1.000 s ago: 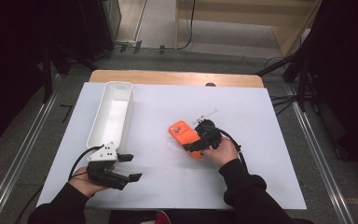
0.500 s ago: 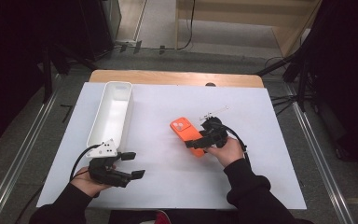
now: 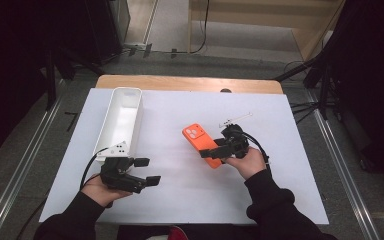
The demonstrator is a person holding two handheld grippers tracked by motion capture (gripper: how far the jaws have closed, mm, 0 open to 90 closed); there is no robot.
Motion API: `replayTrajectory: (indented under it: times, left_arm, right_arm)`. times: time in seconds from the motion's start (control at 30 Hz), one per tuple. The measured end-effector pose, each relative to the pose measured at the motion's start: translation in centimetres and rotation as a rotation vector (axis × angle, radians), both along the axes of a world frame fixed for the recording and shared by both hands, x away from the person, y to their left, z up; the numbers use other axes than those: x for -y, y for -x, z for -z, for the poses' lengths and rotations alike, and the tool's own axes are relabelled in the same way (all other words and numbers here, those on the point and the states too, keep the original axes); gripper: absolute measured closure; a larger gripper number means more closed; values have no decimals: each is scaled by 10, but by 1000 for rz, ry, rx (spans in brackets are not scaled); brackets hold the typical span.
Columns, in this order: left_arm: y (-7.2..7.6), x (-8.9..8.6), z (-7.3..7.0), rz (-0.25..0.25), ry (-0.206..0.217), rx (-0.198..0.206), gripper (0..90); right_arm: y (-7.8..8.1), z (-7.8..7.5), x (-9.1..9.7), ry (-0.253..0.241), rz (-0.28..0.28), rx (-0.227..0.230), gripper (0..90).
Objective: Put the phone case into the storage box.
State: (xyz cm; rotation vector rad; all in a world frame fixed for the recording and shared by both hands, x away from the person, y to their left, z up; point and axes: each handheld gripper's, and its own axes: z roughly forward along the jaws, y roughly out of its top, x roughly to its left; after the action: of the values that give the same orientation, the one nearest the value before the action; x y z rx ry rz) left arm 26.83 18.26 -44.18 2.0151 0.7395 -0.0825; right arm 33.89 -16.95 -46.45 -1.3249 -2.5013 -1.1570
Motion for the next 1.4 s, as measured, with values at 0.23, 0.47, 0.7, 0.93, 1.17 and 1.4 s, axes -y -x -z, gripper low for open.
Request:
replayTrajectory:
  times: [0.23,0.47,0.7,0.93,1.17,1.4]
  left_arm:
    - [-10,4,-5,-37,-5,-29,173]
    - [-20,14,-13,-59,-4,13,174]
    - [-30,32,-15,-81,5,-2,175]
    - [-40,44,-18,-95,4,-10,175]
    - [-53,51,-17,-109,13,-16,212]
    - [-65,56,-17,-157,18,-27,212]
  right_arm:
    - [-2,-2,5,-7,4,12,146]
    - [-2,-3,6,11,-1,36,146]
    - [0,-2,6,-9,-5,22,146]
    - [2,0,4,-59,5,2,146]
    - [0,4,-2,-45,19,-16,146]
    - [-1,9,-7,-47,32,-17,146]
